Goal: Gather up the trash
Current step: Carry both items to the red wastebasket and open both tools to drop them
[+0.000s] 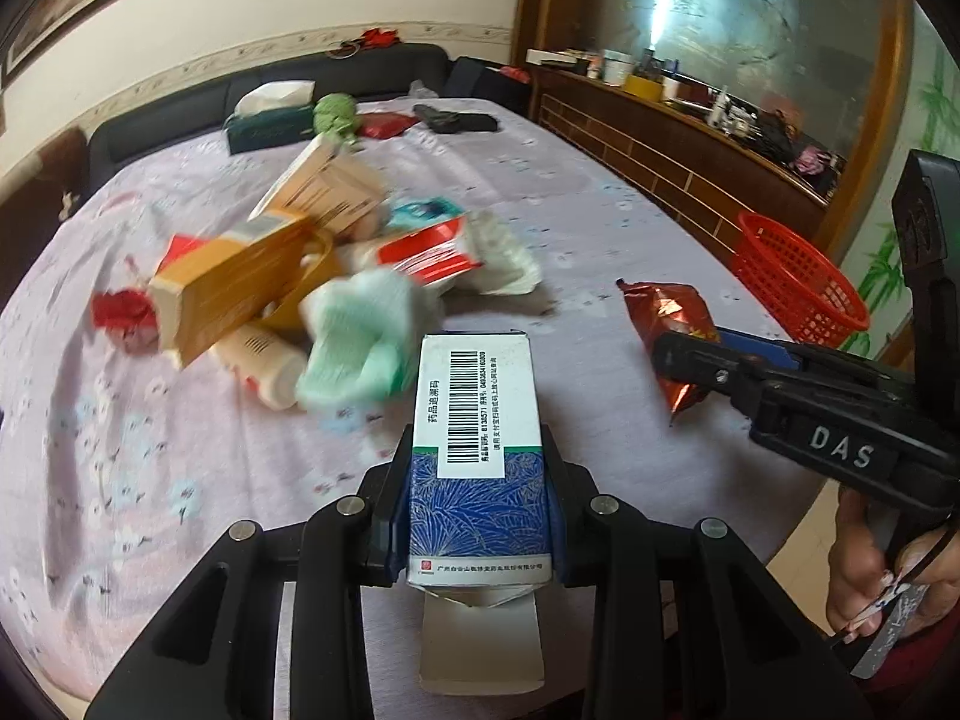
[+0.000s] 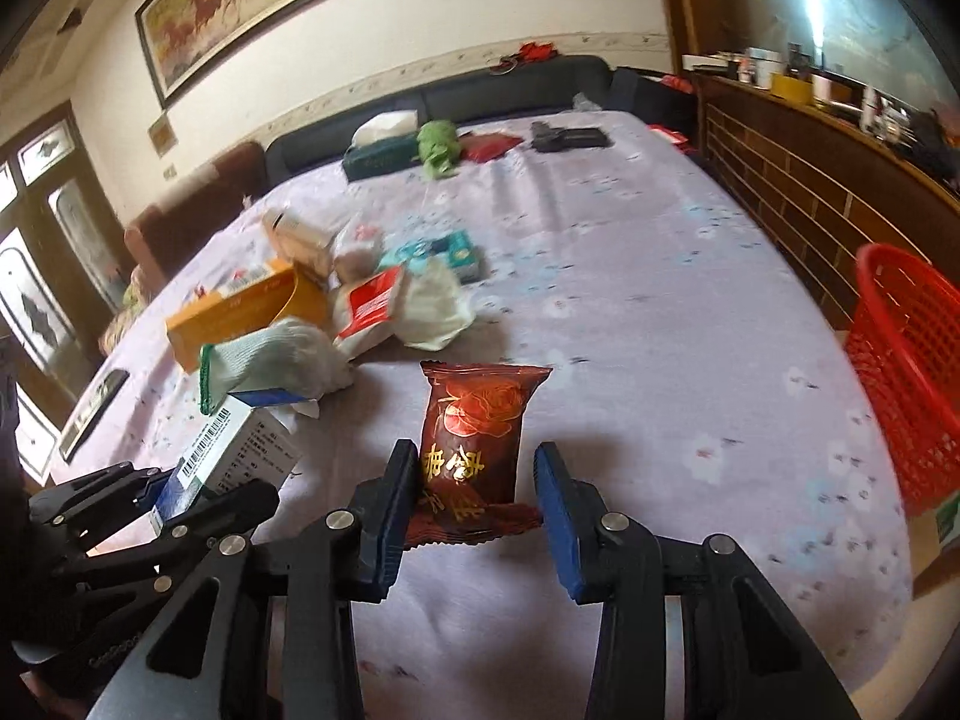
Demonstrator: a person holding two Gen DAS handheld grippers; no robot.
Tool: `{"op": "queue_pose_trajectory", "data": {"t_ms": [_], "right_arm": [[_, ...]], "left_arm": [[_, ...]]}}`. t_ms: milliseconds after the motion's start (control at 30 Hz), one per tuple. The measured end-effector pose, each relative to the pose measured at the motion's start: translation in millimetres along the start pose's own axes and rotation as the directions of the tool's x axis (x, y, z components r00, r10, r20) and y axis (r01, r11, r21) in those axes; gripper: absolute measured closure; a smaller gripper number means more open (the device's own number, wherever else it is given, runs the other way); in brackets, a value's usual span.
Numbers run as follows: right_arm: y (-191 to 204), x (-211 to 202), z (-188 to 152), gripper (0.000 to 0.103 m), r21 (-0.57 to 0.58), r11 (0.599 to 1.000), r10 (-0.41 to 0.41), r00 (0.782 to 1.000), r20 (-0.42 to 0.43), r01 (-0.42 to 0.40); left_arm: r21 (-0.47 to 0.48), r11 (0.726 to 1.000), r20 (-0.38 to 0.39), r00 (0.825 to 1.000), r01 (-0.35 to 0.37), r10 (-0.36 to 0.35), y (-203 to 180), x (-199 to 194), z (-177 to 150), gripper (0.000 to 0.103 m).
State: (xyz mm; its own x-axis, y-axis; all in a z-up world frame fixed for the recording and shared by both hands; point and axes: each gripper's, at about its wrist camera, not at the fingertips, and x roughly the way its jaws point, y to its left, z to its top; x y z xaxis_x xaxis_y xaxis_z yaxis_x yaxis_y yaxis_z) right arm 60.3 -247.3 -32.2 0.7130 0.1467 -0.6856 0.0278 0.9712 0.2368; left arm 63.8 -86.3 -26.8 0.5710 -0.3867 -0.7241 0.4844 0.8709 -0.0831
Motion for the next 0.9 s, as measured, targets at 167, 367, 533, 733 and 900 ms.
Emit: {"op": "queue_pose_trajectory", "data": {"t_ms": [167, 367, 533, 733, 900], "right_arm": [[-26, -23, 1, 0.06, 0.065, 0.998, 0.003, 0.999, 0.045, -0.006], [-68, -55, 6, 0.06, 0.145, 0.989, -0.04, 0.993, 0.11, 0.024], [-116, -85, 9, 0.06, 0.234, 0.97, -0.104, 0.982, 0.156, 0.065], [-178, -117, 17, 0.06, 0.344, 0.93, -0.204, 0.96, 0.194, 0.128], [-227, -131, 25, 0.06, 0.407, 0.897, -0.269, 0.944, 0.194, 0.172]], "left_arm": [[0.057, 0.998, 0.007, 1.0, 0.018, -0.018, -24, 3, 16, 0.07], [0.124, 0.988, 0.019, 0.996, 0.087, -0.09, -64, 10, 50, 0.07], [0.173, 0.971, 0.011, 0.985, 0.165, -0.169, -106, 22, 82, 0.07], [0.231, 0.939, -0.017, 0.966, 0.254, -0.257, -168, 45, 115, 0.07], [0.251, 0.908, -0.064, 0.942, 0.336, -0.331, -219, 71, 140, 0.07]]}}
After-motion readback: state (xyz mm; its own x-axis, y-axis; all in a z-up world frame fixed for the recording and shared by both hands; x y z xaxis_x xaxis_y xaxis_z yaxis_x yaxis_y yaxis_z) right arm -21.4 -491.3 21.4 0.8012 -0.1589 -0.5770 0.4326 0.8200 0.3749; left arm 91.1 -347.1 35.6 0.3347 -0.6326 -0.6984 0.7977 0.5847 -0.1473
